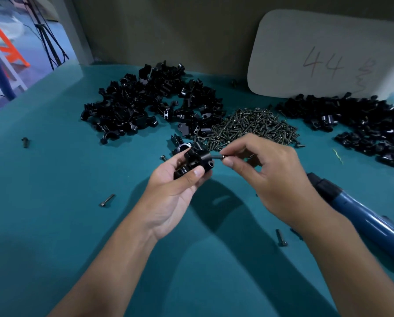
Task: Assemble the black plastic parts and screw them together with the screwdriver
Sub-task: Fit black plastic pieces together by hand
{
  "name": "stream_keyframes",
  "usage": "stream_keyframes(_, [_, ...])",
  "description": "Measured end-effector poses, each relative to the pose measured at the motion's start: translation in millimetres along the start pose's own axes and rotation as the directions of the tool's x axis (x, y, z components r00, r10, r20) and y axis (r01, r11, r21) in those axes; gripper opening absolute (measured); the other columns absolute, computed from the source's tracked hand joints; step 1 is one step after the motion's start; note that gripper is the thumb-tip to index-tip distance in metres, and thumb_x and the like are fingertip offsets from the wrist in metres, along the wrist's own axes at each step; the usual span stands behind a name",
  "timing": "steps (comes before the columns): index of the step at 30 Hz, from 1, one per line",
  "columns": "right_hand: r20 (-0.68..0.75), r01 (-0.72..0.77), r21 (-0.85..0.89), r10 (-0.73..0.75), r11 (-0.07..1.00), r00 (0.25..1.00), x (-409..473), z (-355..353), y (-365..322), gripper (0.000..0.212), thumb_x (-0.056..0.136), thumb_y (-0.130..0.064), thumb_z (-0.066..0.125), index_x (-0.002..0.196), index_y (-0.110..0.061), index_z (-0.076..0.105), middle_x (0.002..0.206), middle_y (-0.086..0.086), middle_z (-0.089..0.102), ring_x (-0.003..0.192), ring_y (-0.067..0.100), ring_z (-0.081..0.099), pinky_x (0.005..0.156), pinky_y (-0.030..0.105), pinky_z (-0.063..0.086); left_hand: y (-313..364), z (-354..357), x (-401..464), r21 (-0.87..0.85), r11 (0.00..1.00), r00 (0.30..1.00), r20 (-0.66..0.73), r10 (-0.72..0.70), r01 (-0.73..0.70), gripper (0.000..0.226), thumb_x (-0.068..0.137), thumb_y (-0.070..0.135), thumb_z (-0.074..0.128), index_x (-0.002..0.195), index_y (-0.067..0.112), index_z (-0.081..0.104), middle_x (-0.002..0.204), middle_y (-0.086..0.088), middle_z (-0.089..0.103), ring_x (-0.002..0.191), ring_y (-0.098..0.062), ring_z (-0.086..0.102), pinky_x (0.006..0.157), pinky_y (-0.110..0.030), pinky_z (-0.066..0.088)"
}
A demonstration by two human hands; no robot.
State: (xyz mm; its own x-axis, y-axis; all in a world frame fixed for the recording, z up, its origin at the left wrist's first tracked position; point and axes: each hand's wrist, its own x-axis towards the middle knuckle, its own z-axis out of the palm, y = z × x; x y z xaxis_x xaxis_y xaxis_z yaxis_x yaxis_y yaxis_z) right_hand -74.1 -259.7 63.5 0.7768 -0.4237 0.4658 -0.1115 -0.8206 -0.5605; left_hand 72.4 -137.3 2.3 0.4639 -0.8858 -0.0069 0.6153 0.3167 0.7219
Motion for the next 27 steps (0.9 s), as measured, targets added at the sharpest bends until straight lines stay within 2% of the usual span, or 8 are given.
stream_keyframes(8, [0.064, -0.011, -0.065, 0.015, 0.998, 0.998, -1, 2, 3, 0.007, 0.096, -0.021, 0.068, 0.102, -0.019, 0.071, 0.09, -0.008, 0.068, 0.087, 0.008, 0.062, 0.077, 0.021, 0.046, 1, -2, 1, -0.007, 1.0, 1.0, 0.014, 0.001, -0.001, 0.051, 0.078, 0.006, 0.075, 0.126, -0.003, 0.06, 0.125, -0.016, 0.068, 0.12, -0.025, 0.064, 0.098, -0.029, 0.052])
stream_keyframes(14, [0.059, 0.005, -0.081, 0.0, 0.997, 0.998, -1, 0, 2, 0.007, 0.095, -0.02, 0.069, 0.1, -0.018, 0.074, 0.088, -0.009, 0.068, 0.084, 0.007, 0.062, 0.074, 0.017, 0.047, 1, -1, 0, -0.001, 0.999, 0.999, 0.012, -0.04, 0.04, 0.056, 0.081, 0.001, 0.072, 0.134, -0.006, 0.053, 0.13, -0.02, 0.065, 0.122, -0.028, 0.063, 0.098, -0.03, 0.053])
stream_keyframes(19, [0.047, -0.053, -0.085, 0.057, 0.995, 0.997, -4, 12, 2, 0.009, 0.095, -0.023, 0.07, 0.09, -0.016, 0.071, 0.078, -0.009, 0.065, 0.076, 0.011, 0.057, 0.067, 0.02, 0.044, 0, -1, -2, 0.046, 0.997, 0.998, -0.025, -0.06, 0.061, 0.059, 0.082, -0.004, 0.068, 0.137, -0.006, 0.049, 0.132, -0.022, 0.064, 0.126, -0.031, 0.061, 0.104, -0.033, 0.051])
stream_keyframes(23, [0.076, -0.126, -0.105, 0.134, 0.986, 0.988, -6, 21, 7, 0.023, 0.1, -0.036, 0.059, 0.083, -0.021, 0.058, 0.073, -0.009, 0.054, 0.07, 0.012, 0.052, 0.06, 0.03, 0.042, -2, 1, -4, 0.077, 0.995, 0.995, -0.085, -0.057, 0.064, 0.059, 0.077, -0.004, 0.07, 0.133, 0.0, 0.053, 0.126, -0.017, 0.069, 0.121, -0.025, 0.065, 0.099, -0.028, 0.054])
stream_keyframes(27, [0.139, -0.114, -0.185, 0.141, 0.976, 0.98, -10, 27, 8, 0.035, 0.107, -0.044, 0.037, 0.077, -0.026, 0.039, 0.072, -0.008, 0.042, 0.067, 0.014, 0.044, 0.061, 0.042, 0.042, -4, 2, -5, 0.157, 0.985, 0.993, -0.107, -0.059, 0.075, 0.056, 0.075, -0.004, 0.075, 0.128, 0.009, 0.058, 0.123, -0.011, 0.072, 0.12, -0.022, 0.066, 0.099, -0.025, 0.053])
